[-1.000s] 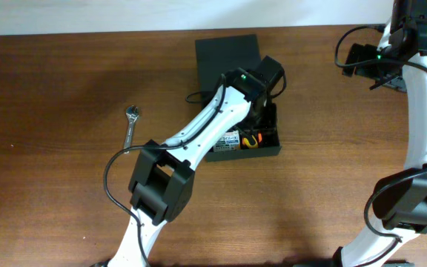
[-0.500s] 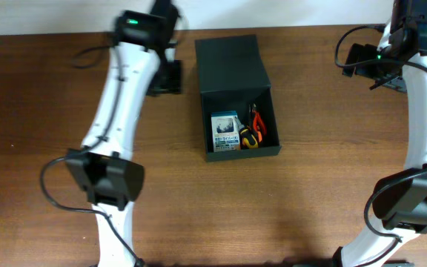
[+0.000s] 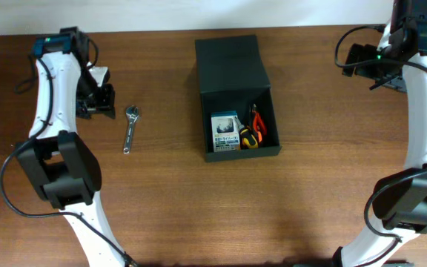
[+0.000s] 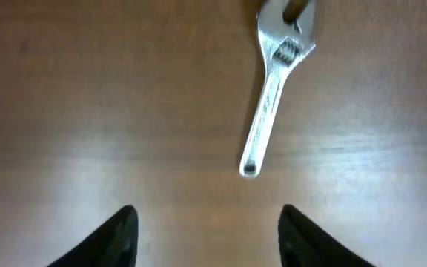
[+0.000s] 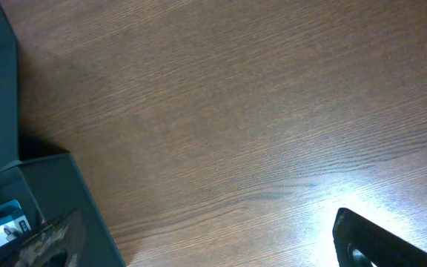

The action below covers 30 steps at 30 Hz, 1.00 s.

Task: Pack container
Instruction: 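Lower the left gripper and grasp the silver adjustable wrench head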

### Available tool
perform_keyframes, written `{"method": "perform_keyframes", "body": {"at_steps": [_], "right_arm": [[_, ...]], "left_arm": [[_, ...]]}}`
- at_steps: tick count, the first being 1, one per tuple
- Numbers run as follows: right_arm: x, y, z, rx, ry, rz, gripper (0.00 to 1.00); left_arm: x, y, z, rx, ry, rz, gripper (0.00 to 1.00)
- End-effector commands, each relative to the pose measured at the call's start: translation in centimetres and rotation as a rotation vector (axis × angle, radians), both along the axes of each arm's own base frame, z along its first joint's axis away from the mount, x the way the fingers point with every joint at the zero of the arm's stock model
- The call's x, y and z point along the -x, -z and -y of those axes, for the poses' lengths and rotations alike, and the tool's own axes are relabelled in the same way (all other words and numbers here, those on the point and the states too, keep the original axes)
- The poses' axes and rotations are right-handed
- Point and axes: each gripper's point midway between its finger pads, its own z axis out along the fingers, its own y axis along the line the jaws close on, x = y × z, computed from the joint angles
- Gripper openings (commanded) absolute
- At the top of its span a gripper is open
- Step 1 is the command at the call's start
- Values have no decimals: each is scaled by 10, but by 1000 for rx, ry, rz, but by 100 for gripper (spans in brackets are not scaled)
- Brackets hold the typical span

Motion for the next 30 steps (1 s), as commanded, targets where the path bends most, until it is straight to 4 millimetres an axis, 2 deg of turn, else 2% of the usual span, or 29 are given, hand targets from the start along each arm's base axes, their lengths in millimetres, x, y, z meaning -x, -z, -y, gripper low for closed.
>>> {"method": "perform_keyframes", "body": {"at_steps": [1, 7, 12, 14, 16, 17, 18, 19, 22, 25, 30], "right_arm": [[-2, -1, -3, -7, 0, 8, 99], [-2, -1, -3, -7, 0, 7, 99], [-2, -1, -3, -7, 0, 8, 99], [-2, -1, -3, -7, 0, 8, 99], [-2, -1, -3, -7, 0, 8, 99], [-2, -1, -3, -7, 0, 8, 99], [-2, -1, -3, -7, 0, 7, 99], [-2, -1, -3, -7, 0, 8, 99], [-2, -1, -3, -7, 0, 7, 99], [-2, -1, -3, -7, 0, 7, 99], [-2, -1, -3, -7, 0, 7, 99]], "left_arm": [[-9, 10, 16, 74, 37, 43, 50], [-40, 23, 27, 37, 71, 158, 50], [-54, 40, 26, -2, 47, 215, 47], [-58, 46, 26, -4, 51, 230, 38], [-60, 51, 25, -6, 51, 244, 15], [-62, 54, 25, -8, 55, 252, 9], [-64, 57, 25, -9, 55, 260, 8], [-65, 59, 25, -9, 54, 267, 10], [-65, 68, 29, -1, 53, 276, 58], [-62, 73, 33, 0, 61, 263, 64], [-66, 74, 35, -12, 73, 280, 65]]}}
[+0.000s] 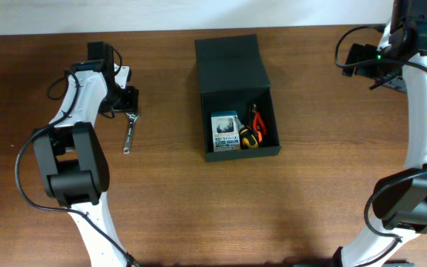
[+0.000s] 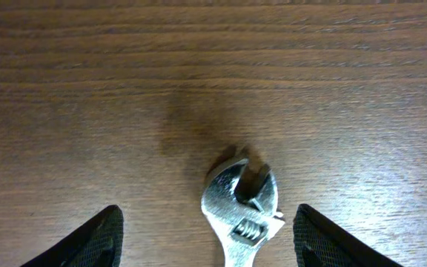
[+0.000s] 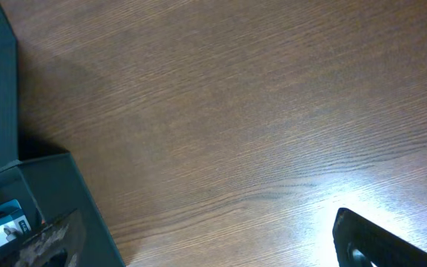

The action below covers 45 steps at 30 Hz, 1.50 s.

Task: Pack container
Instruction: 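Lower the left gripper and grasp the silver adjustable wrench head, then lift the wrench and lower it into the black box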

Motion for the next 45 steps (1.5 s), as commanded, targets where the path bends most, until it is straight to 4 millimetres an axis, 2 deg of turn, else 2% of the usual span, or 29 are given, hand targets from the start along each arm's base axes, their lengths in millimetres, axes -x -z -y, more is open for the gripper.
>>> {"method": "perform_keyframes", "body": {"at_steps": [1, 5, 12, 16, 21, 23, 24, 31, 37, 42, 45], "right_arm": [[-2, -1, -3, -7, 0, 7, 99], [-2, -1, -3, -8, 0, 7, 99], [-2, -1, -3, -8, 0, 7, 99], [-2, -1, -3, -7, 0, 7, 99], [-2, -1, -3, -7, 0, 7, 99], [-2, -1, -3, -7, 0, 7, 99], [-2, -1, -3, -7, 0, 7, 99], [-2, -1, -3, -7, 0, 7, 99], [-2, -1, -3, -8, 0, 7, 99], [-2, -1, -3, -8, -1, 7, 99], [-2, -1, -3, -8, -1, 7, 99]], "left_arm": [[-3, -2, 3, -9, 9, 19, 65], [-4, 6, 6, -4, 15, 12, 65], [6, 42, 19, -4, 42, -76, 64], [8, 48, 23, -3, 52, -92, 63], [11, 52, 25, -3, 54, -107, 57], [15, 52, 21, -23, 51, -122, 49], [17, 52, 19, -36, 49, -129, 48], [27, 53, 17, -48, 49, -174, 50], [25, 53, 13, -71, 45, -164, 50], [22, 53, 13, -71, 45, -152, 35], [22, 53, 13, -71, 45, -151, 23]]}}
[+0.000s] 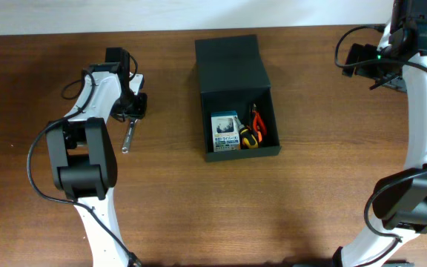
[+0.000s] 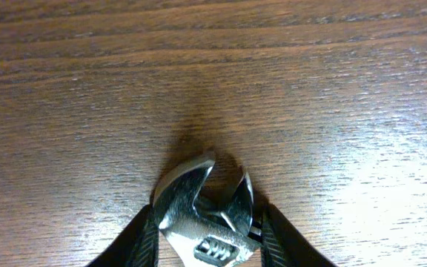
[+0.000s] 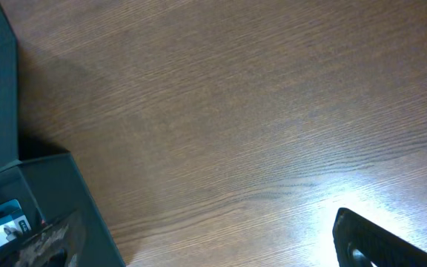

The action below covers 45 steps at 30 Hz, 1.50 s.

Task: Pack container
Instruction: 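Lift the wrench and lower it into the black box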

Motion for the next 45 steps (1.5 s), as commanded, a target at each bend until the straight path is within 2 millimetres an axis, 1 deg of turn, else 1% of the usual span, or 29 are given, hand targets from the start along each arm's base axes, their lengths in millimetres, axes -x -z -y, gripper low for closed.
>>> {"method": "perform_keyframes", "body": {"at_steps": [1, 6, 13, 18, 24, 30, 37, 38, 41, 42, 45], "right_arm": [[-2, -1, -3, -7, 0, 7, 99], [-2, -1, -3, -7, 0, 7, 99], [-2, -1, -3, -7, 0, 7, 99], [-2, -1, -3, -7, 0, 7, 99], [-2, -1, -3, -7, 0, 7, 99], [-2, -1, -3, -8, 0, 7, 99], [-2, -1, -3, -8, 0, 7, 99], [-2, -1, -3, -7, 0, 7, 99], [-2, -1, -3, -8, 0, 7, 99], [-2, -1, -3, -7, 0, 7, 99], [-2, -1, -3, -7, 0, 7, 99]], "left_arm": [[10, 24, -7, -36, -4, -59, 20], [10, 24, -7, -35, -4, -59, 2], [11, 24, -6, -32, -4, -64, 2], [16, 21, -5, -27, -6, -86, 2], [12, 3, -5, -27, -7, -95, 2], [1, -34, -3, -28, -2, -73, 2], [-16, -80, 15, -29, 35, -9, 2], [-18, -92, 22, -29, 50, 4, 2], [-19, -115, 42, -28, 90, 28, 2], [-18, -133, 59, -26, 121, 48, 2], [-14, -161, 91, -14, 145, 90, 2]]}}
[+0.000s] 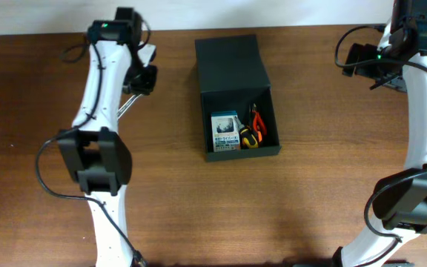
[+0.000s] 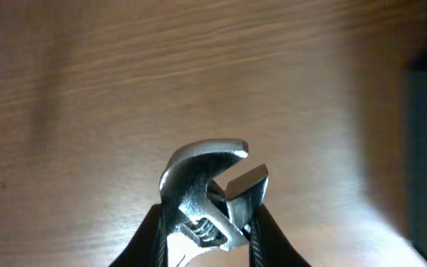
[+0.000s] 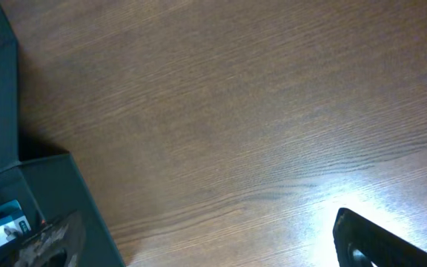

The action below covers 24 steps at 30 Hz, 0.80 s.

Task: Pack container
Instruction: 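Lift the wrench and lower it into the black box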

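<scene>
A silver adjustable wrench (image 2: 210, 185) is clamped at its head between the fingers of my left gripper (image 2: 207, 239), which is shut on it. The table behind it is blurred. In the overhead view the left gripper (image 1: 141, 78) is left of the box lid, and the wrench handle (image 1: 124, 107) slants down-left beneath it. The open black box (image 1: 241, 153) stands at the table's middle. Far right, my right gripper (image 1: 360, 59) stays open over bare wood, one fingertip (image 3: 368, 242) showing.
Inside the box lie a blue-and-white card package (image 1: 225, 130) and orange-handled pliers (image 1: 252, 127). The box lid (image 1: 229, 62) lies flat behind it. A corner of the box (image 3: 21, 215) shows in the right wrist view. Brown wooden table (image 1: 213, 215) all around.
My left gripper, shut on the wrench head on the table, now holds it off the wood, farther back and nearer the box lid. The right arm has not moved.
The wrench lay on the table left of the box, with my left gripper open to its left. Then the open gripper stood over the wrench head. Then it was shut on the head. Now the wrench is held up near the lid.
</scene>
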### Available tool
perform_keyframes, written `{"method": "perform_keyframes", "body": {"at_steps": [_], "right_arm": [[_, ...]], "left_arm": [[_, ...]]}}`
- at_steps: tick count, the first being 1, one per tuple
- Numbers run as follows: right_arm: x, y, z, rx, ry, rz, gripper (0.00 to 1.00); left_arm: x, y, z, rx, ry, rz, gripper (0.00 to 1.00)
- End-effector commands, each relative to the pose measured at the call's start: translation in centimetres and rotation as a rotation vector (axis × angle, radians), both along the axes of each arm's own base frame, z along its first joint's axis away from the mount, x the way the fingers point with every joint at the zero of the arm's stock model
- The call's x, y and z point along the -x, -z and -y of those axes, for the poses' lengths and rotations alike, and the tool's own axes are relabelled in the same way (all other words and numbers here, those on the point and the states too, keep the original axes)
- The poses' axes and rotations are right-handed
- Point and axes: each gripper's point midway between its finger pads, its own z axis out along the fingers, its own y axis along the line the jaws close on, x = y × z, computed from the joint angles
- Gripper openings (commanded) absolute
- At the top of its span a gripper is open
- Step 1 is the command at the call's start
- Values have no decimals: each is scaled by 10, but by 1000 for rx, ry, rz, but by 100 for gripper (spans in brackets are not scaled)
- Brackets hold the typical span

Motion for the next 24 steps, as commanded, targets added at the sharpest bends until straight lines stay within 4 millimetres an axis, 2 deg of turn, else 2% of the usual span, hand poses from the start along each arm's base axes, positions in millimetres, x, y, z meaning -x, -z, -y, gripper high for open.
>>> {"method": "perform_keyframes", "body": {"at_steps": [1, 4, 7, 8, 12, 13, 15, 19, 21, 24], "right_arm": [[-2, -1, -3, -8, 1, 6, 99], [-2, -1, -3, -8, 1, 6, 99], [-2, -1, -3, -8, 1, 6, 99], [-2, -1, -3, -8, 1, 6, 99], [-2, -1, -3, -7, 1, 6, 99], [-2, -1, -3, -7, 1, 6, 99], [-2, -1, -3, -8, 1, 6, 99], [-2, -1, -3, -8, 1, 6, 99], [-2, -1, -3, -7, 1, 6, 99], [-2, -1, -3, -7, 1, 6, 99]], "left_arm": [[-3, -47, 50, 24, 45, 109, 2], [2, -70, 85, 45, 91, 162, 2], [10, -87, 130, 77, 157, 212, 2], [19, -90, 158, 88, 217, 226, 2], [39, -91, 211, 121, 281, 241, 2], [46, -93, 236, 149, 286, 260, 2], [50, -94, 259, 178, 297, 284, 2], [56, -87, 295, 221, 306, 307, 2], [59, -76, 302, 213, 318, 289, 2], [63, -50, 305, 178, 326, 230, 2]]}}
